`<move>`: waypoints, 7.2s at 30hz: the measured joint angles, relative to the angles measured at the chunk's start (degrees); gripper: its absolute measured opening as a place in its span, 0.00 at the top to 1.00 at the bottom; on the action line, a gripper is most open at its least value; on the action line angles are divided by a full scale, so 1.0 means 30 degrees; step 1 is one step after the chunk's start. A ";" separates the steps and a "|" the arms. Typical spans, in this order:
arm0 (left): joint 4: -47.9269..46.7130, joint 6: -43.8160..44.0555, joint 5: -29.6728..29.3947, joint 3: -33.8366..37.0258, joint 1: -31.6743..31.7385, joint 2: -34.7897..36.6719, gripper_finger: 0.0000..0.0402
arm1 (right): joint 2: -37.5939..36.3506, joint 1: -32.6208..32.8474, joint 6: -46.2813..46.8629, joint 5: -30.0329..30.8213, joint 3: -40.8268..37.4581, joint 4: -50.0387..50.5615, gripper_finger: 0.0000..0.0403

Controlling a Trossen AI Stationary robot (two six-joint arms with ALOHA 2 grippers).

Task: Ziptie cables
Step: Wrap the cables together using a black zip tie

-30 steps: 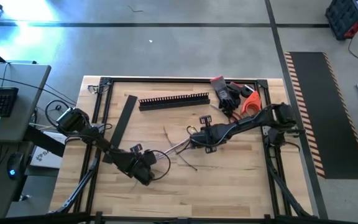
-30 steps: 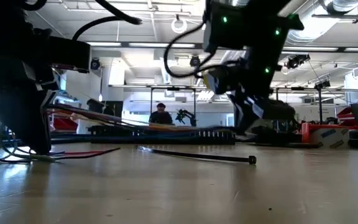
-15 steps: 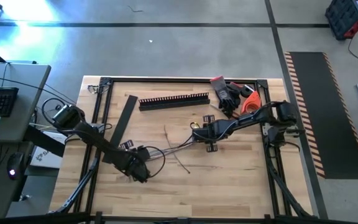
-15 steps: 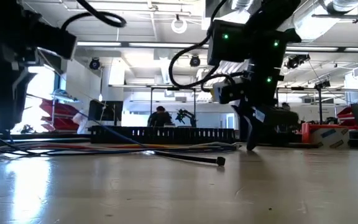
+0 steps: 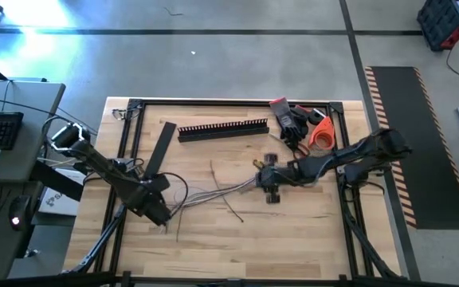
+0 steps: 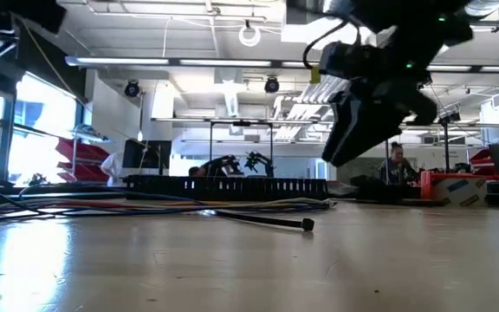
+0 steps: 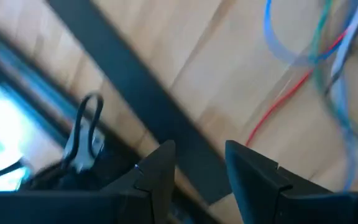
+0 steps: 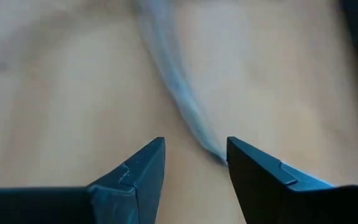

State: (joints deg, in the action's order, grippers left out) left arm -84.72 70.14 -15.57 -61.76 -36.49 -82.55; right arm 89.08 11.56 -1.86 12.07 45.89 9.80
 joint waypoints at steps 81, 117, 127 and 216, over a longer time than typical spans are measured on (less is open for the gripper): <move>3.1522 -1.9026 -0.8342 0.3118 0.1188 -0.9536 0.70 | 1.0382 0.4471 0.0698 0.2465 1.1459 0.5558 0.76; 3.0765 -1.7933 -0.9259 0.3126 0.0910 -0.9528 0.70 | 1.0355 0.4894 -0.2668 0.9554 0.7532 -0.3313 0.86; 3.0718 -1.8139 -0.9857 0.3126 0.0903 -0.9528 0.70 | 1.0367 0.4507 -0.3551 0.9923 0.7539 -0.3691 1.00; 3.7353 -1.3105 -1.1115 0.6921 -0.0477 -0.9521 1.00 | 1.1325 -0.5970 0.4616 -0.4519 0.7518 -0.7533 0.53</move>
State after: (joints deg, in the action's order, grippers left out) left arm 27.34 30.83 -48.92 -40.99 -37.92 -111.11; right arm 123.05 -6.35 11.99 -1.49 68.45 -12.80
